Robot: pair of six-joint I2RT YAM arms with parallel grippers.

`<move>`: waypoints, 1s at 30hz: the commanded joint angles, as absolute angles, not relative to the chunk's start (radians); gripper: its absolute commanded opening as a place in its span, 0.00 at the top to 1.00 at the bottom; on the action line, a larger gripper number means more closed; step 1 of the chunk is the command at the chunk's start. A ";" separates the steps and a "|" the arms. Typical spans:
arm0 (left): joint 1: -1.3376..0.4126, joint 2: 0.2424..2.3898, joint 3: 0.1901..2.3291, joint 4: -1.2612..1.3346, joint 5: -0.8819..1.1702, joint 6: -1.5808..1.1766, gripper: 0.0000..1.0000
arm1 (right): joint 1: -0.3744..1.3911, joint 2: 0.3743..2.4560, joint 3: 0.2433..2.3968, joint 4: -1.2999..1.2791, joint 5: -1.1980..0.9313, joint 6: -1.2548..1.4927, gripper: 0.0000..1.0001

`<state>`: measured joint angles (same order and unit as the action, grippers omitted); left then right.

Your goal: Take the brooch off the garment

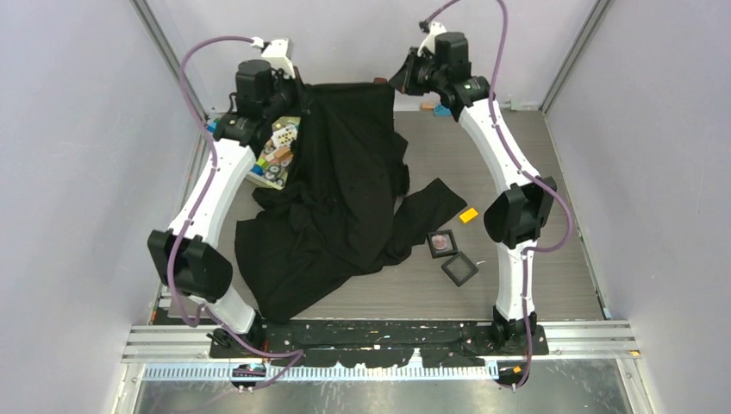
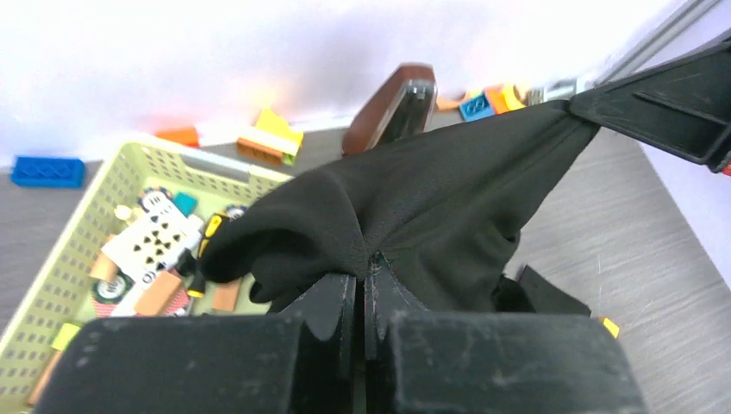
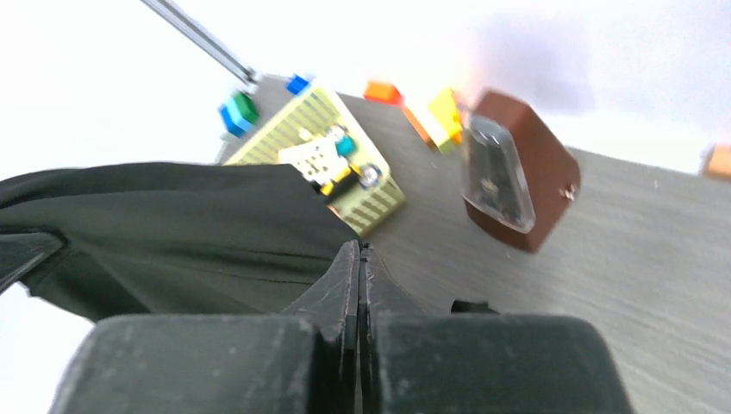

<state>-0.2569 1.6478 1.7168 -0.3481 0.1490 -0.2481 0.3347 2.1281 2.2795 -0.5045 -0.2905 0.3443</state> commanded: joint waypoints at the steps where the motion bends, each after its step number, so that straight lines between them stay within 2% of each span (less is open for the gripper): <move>1: -0.247 1.591 1.764 -0.382 0.091 -0.221 1.00 | 0.347 2.048 2.379 -0.485 -0.333 0.359 1.00; 5: -0.247 1.600 1.727 -0.381 0.092 -0.230 1.00 | 0.347 2.021 2.310 -0.490 -0.360 0.377 0.99; 12: -0.241 1.672 1.655 -0.381 0.161 -0.245 1.00 | 0.347 1.885 1.948 -0.435 -0.353 0.398 0.97; 14: -0.241 1.692 1.635 -0.372 0.194 -0.258 1.00 | 0.347 1.845 1.859 -0.427 -0.332 0.394 0.94; 16: -0.241 1.717 1.624 -0.375 0.219 -0.268 1.00 | 0.347 1.808 1.792 -0.439 -0.309 0.387 0.82; 17: -0.241 1.728 1.623 -0.384 0.225 -0.269 1.00 | 0.347 1.800 1.753 -0.444 -0.286 0.383 0.65; 18: -0.241 1.737 1.624 -0.398 0.230 -0.267 0.98 | 0.347 1.779 1.729 -0.447 -0.273 0.379 0.57; 19: -0.241 1.740 1.625 -0.418 0.216 -0.266 0.86 | 0.346 1.765 1.676 -0.443 -0.243 0.376 0.44; 20: -0.241 1.737 1.620 -0.433 0.200 -0.263 0.66 | 0.345 1.730 1.649 -0.424 -0.229 0.374 0.38; 21: -0.241 1.725 1.607 -0.438 0.189 -0.260 0.55 | 0.345 1.711 1.593 -0.411 -0.198 0.367 0.30; 22: -0.241 1.706 1.584 -0.432 0.175 -0.260 0.45 | 0.345 1.674 1.567 -0.383 -0.165 0.363 0.24; 24: -0.241 1.652 1.518 -0.392 0.168 -0.266 0.26 | 0.344 1.627 1.506 -0.358 -0.126 0.360 0.20; 25: -0.241 1.619 1.481 -0.374 0.167 -0.270 0.19 | 0.344 1.613 1.478 -0.353 -0.115 0.360 0.19; 27: -0.241 1.547 1.398 -0.344 0.165 -0.278 0.12 | 0.343 1.555 1.439 -0.327 -0.091 0.367 0.18; 30: -0.242 1.426 1.303 -0.344 0.189 -0.293 0.11 | 0.344 1.491 1.357 -0.298 -0.087 0.400 0.18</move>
